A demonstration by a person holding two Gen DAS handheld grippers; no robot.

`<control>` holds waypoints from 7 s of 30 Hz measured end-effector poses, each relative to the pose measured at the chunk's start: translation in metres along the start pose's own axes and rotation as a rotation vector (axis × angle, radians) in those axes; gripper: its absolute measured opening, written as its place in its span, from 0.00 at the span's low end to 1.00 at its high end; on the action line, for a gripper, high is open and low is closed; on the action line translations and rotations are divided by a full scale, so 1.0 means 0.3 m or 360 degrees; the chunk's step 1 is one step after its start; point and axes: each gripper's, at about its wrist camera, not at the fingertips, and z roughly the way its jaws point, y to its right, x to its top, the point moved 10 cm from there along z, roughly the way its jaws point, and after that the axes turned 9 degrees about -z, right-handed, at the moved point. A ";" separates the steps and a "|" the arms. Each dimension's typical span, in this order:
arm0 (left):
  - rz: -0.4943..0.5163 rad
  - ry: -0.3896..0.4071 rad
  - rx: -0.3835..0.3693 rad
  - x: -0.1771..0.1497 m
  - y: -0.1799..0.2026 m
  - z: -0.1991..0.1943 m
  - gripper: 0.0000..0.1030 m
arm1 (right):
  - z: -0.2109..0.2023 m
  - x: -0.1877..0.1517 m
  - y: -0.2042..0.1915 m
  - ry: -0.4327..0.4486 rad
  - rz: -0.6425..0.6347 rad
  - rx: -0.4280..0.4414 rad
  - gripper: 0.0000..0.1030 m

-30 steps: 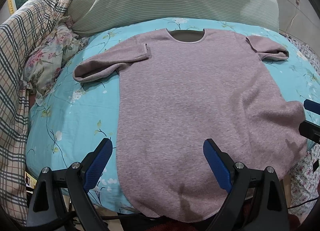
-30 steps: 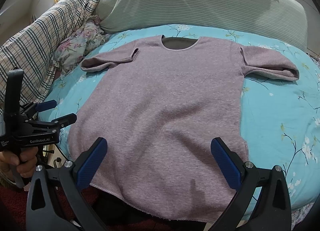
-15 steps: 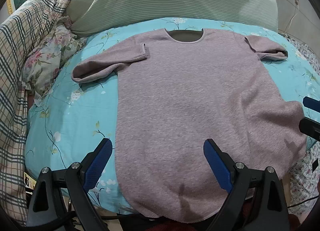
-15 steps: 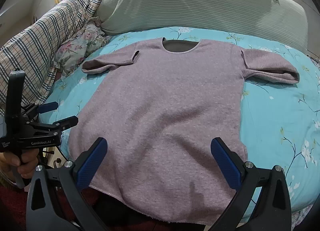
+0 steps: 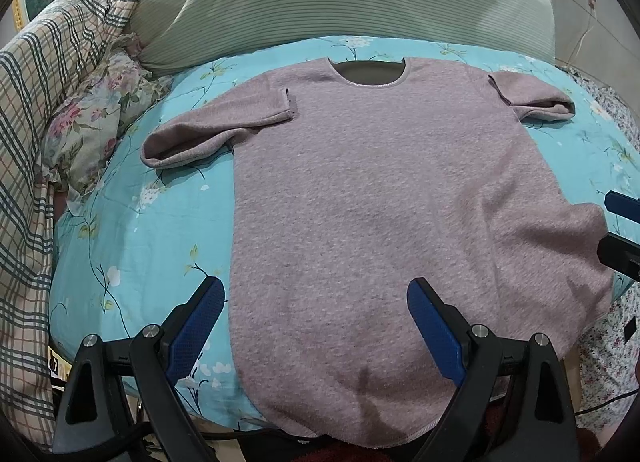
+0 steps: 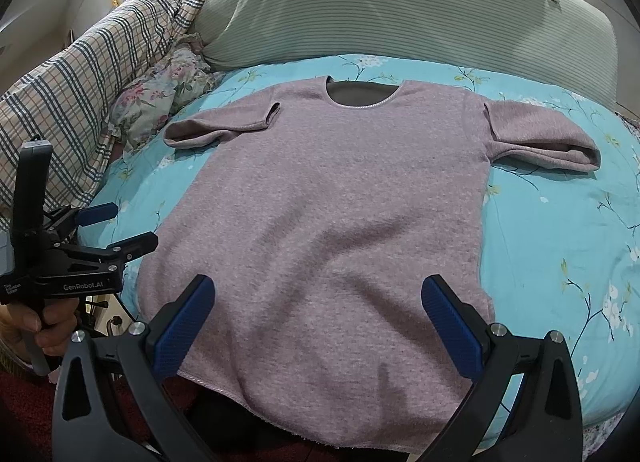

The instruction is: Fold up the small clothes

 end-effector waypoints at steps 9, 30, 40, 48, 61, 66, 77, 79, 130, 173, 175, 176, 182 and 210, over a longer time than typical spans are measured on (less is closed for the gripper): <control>-0.0012 0.0017 -0.0023 0.008 0.004 0.003 0.91 | 0.008 0.021 0.010 0.0014 0.0002 -0.0003 1.00; -0.0093 -0.0086 -0.0002 0.200 -0.065 0.230 0.92 | 0.258 0.371 0.642 0.0045 0.0110 -0.0357 0.79; -0.0141 -0.0126 -0.0044 0.303 -0.040 0.366 0.92 | 0.549 0.395 1.003 -0.0205 0.0182 -0.0522 0.66; -0.0120 -0.0202 -0.0066 0.294 -0.006 0.450 0.92 | 0.539 0.353 1.087 -0.0192 0.0283 -0.0551 0.10; -0.0200 -0.0132 -0.0179 0.306 -0.047 0.395 0.92 | 0.556 0.661 0.439 0.0086 0.0414 0.0427 0.09; -0.0275 -0.0107 -0.0308 0.318 -0.092 0.378 0.92 | 0.692 0.716 0.098 0.0004 0.0314 0.0697 0.09; -0.0400 -0.0140 -0.0432 0.375 -0.169 0.481 0.92 | 1.001 0.734 -0.212 -0.0176 0.0447 0.1109 0.12; -0.0438 -0.0141 -0.0459 0.400 -0.179 0.517 0.92 | 1.022 0.711 -0.205 -0.0224 0.0501 0.1129 0.16; -0.0637 0.0224 -0.0396 0.676 -0.295 0.656 0.03 | 0.676 0.368 1.055 -0.0050 0.0769 -0.0216 0.07; -0.0111 -0.0131 -0.0012 0.797 -0.107 0.914 0.69 | 0.632 0.357 0.371 -0.0077 0.0451 0.0354 0.45; -0.0120 -0.0169 0.0000 0.783 -0.120 0.956 0.52 | 0.621 0.350 0.386 -0.0073 0.0464 0.0348 0.45; -0.0136 -0.0134 -0.0021 0.790 -0.133 0.950 0.33 | 0.614 0.347 0.396 -0.0066 0.0470 0.0340 0.45; -0.0319 0.0007 -0.0027 0.851 -0.301 0.837 0.05 | 0.584 0.344 0.419 -0.0027 0.0493 0.0333 0.45; -0.0018 -0.0050 -0.0679 0.767 0.472 0.663 0.07 | 0.448 0.311 0.539 0.0146 0.0745 0.0333 0.45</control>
